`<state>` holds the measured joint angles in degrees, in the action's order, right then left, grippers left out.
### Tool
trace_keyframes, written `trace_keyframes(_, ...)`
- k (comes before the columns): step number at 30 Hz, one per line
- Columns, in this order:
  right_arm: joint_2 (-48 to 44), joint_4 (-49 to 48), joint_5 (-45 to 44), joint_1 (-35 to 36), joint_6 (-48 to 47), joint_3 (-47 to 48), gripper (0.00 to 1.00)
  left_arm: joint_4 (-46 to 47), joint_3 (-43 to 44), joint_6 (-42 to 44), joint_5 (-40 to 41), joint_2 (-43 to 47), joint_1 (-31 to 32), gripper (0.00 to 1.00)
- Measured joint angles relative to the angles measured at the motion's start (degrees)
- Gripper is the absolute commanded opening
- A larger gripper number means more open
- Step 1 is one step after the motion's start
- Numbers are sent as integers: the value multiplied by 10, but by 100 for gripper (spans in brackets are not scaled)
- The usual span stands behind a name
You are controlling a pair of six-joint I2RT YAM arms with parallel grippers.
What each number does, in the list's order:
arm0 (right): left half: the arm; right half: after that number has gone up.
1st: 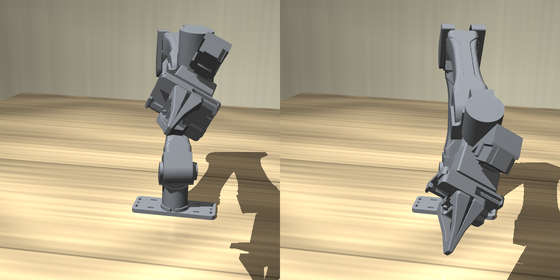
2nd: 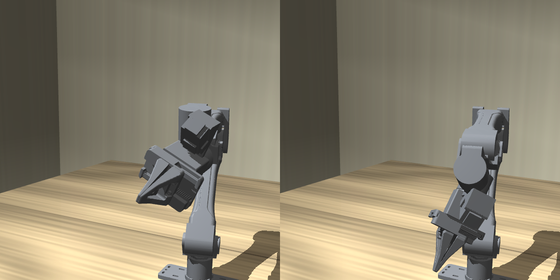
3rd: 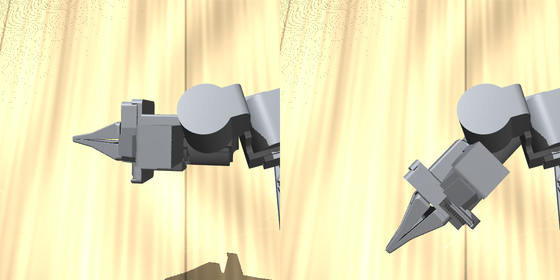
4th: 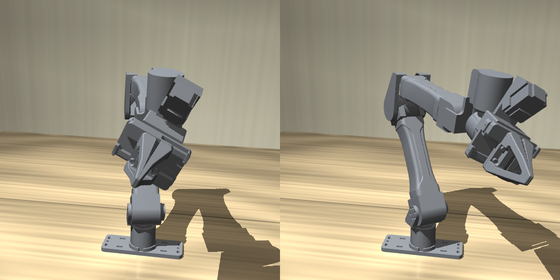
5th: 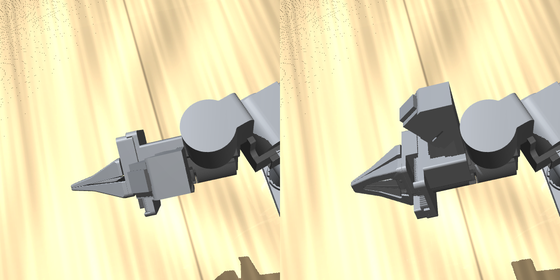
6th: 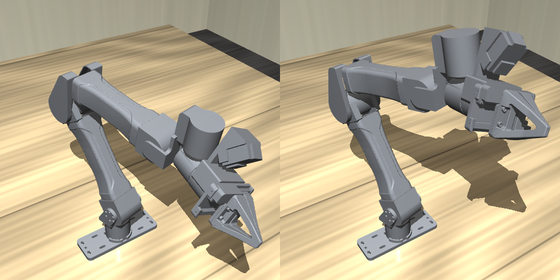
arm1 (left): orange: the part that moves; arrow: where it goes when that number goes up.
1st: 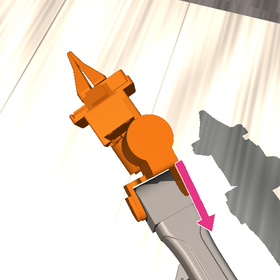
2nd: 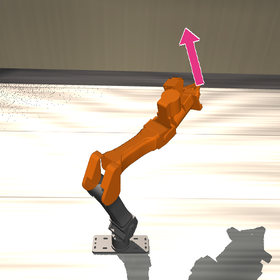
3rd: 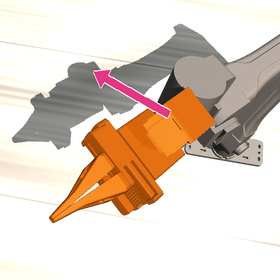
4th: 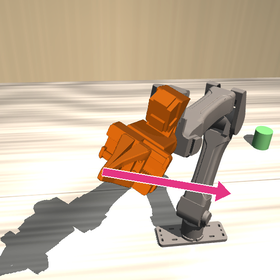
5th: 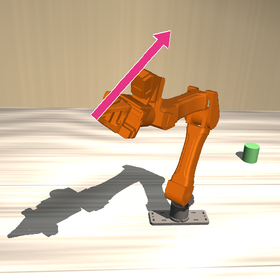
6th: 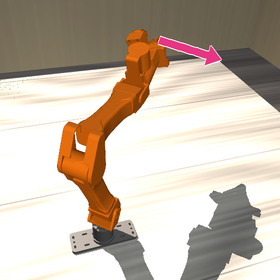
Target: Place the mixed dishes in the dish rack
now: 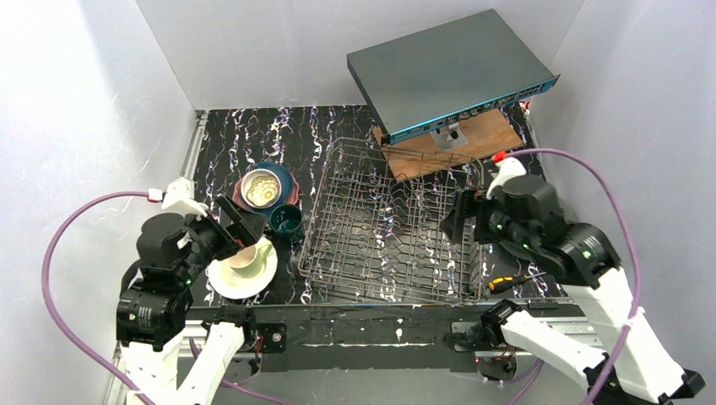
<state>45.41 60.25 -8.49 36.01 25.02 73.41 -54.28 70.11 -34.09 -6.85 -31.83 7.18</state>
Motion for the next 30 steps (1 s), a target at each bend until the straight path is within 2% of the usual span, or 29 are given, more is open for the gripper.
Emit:
trace_keyframes(6,27,-12,69,0,8,-61,100,-41,-61,-3,12,-20,0,99)
trace_keyframes(10,46,-19,99,0,18,-69,100,-72,-97,-25,53,-53,0,99)
trace_keyframes(18,88,-23,87,0,64,-80,100,-106,-107,-60,135,-148,0,99)
trace_keyframes(23,51,-57,72,0,82,-129,100,-104,-119,-76,171,-188,0,99)
trace_keyframes(28,11,-89,107,0,78,-159,100,-82,-126,-84,178,-210,0,89)
trace_keyframes(30,17,-99,125,0,78,-158,100,-65,-127,-87,178,-223,0,80)
